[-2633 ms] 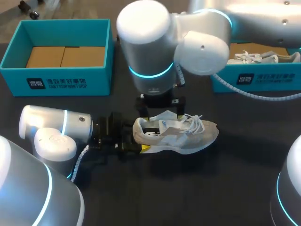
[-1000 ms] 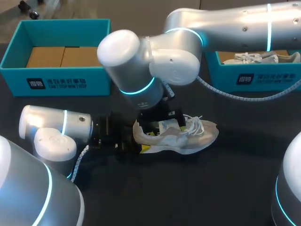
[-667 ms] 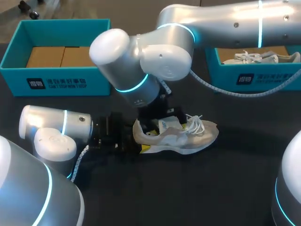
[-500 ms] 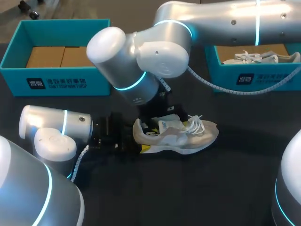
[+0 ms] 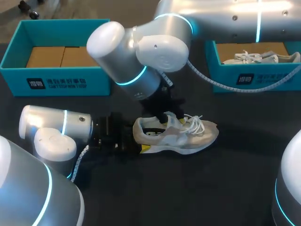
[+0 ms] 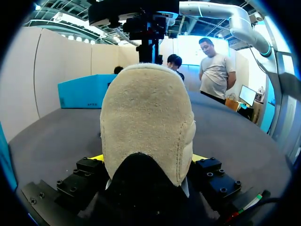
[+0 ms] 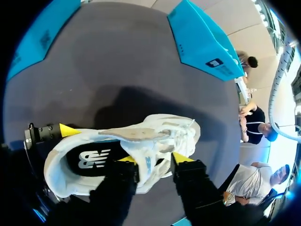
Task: Take the shoe out of the shoebox, open the shoe tongue, remove and reinsert the insole, then place the shoe into the shoebox
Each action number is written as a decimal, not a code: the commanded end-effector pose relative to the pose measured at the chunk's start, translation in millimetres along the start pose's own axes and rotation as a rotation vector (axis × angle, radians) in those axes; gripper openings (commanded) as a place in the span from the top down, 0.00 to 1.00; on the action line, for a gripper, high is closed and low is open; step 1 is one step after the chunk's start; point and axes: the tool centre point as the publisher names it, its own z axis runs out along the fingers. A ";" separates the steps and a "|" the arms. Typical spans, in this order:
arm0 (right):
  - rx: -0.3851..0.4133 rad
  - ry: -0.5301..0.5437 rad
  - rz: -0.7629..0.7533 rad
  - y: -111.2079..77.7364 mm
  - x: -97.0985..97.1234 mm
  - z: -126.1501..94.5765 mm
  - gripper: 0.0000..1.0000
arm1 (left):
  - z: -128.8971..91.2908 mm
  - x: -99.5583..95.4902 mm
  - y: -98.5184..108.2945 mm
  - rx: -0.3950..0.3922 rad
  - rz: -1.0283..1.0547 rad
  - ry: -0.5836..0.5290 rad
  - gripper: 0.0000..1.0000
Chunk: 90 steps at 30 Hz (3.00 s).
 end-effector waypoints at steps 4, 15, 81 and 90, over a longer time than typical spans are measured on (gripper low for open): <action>0.003 -0.016 0.024 -0.5 -16.3 0.0 0.93 | 0.3 1.1 1.3 -0.004 -0.001 0.001 1.00; 0.004 -0.052 0.041 6.8 -44.7 2.8 1.00 | 0.3 1.1 1.3 -0.004 -0.001 0.001 1.00; 0.003 -0.054 0.067 27.8 -97.9 37.7 0.00 | 0.3 1.1 1.3 -0.004 -0.001 0.001 1.00; -0.088 -0.047 0.006 37.4 -89.5 6.5 0.00 | 0.3 1.1 1.3 -0.004 -0.001 0.001 1.00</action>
